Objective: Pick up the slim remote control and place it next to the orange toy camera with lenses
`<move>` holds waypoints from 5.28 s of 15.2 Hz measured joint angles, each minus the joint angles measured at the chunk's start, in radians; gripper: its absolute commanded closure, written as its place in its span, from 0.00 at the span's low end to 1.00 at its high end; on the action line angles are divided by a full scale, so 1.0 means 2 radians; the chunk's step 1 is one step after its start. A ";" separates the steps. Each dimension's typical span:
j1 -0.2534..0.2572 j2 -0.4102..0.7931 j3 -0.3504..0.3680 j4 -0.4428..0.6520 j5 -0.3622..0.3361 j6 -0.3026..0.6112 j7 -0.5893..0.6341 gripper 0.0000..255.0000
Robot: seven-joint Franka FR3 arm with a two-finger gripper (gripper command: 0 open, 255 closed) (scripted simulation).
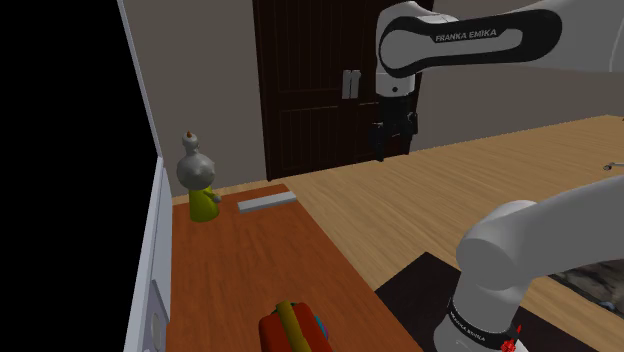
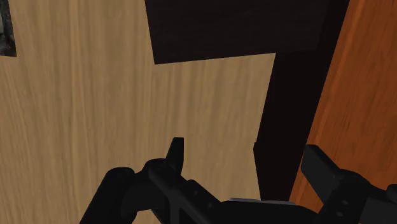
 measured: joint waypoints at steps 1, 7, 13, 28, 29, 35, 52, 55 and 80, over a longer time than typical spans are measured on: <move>0.000 0.000 0.000 0.000 0.000 0.000 0.000 0.00; 0.022 0.087 -0.027 0.021 -0.010 0.071 -0.077 0.00; 0.049 0.198 -0.047 0.068 -0.006 0.140 -0.168 0.00; 0.095 0.458 -0.040 0.249 0.042 0.224 -0.392 0.00; 0.097 0.476 -0.036 0.267 0.045 0.224 -0.405 0.00; 0.108 0.574 -0.010 0.362 0.054 0.226 -0.476 0.00; 0.119 0.659 0.012 0.414 0.052 0.258 -0.525 0.00; 0.119 0.658 0.013 0.414 0.052 0.258 -0.525 1.00; 0.119 0.625 0.013 0.464 0.053 0.174 -0.525 1.00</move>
